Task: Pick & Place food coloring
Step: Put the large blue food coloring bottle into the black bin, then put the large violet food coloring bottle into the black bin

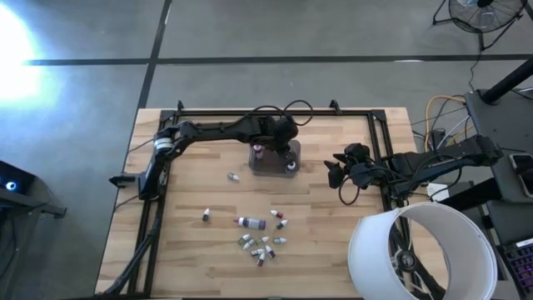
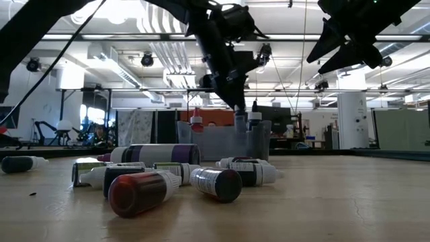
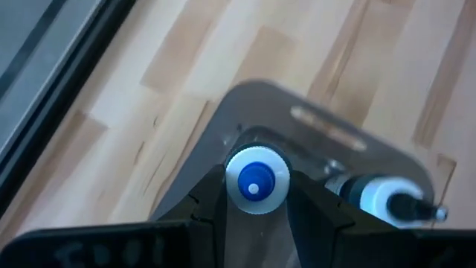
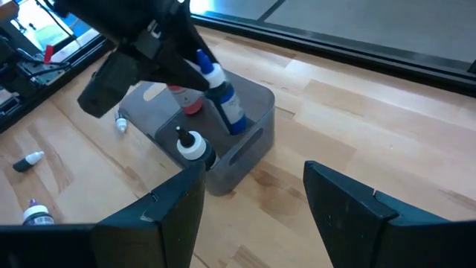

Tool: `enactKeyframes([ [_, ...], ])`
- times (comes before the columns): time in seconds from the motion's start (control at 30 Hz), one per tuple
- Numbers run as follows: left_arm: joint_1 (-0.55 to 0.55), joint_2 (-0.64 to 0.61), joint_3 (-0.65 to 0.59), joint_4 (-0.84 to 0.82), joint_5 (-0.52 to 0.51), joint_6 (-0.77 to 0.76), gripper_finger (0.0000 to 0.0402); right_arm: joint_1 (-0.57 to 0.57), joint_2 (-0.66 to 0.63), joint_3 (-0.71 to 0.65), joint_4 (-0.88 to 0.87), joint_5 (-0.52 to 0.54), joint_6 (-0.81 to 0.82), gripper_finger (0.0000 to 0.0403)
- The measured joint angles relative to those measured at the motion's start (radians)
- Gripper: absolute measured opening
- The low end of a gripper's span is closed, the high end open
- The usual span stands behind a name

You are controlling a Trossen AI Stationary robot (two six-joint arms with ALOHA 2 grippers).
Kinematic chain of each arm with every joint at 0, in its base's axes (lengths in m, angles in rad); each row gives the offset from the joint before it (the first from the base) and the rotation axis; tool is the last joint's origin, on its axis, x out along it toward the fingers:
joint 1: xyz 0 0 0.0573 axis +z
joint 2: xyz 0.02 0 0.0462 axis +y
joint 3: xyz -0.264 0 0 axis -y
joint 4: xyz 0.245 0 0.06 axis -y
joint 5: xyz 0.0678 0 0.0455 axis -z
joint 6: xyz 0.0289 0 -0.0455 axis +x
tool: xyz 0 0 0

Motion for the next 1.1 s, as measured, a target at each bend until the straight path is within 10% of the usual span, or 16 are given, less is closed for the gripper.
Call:
enactKeyframes([
  [1.1,0.000,0.002,-0.005,-0.074,-0.092,-0.020,0.0151,0.000,0.000,0.000,0.000,-0.001,-0.011,0.0221],
])
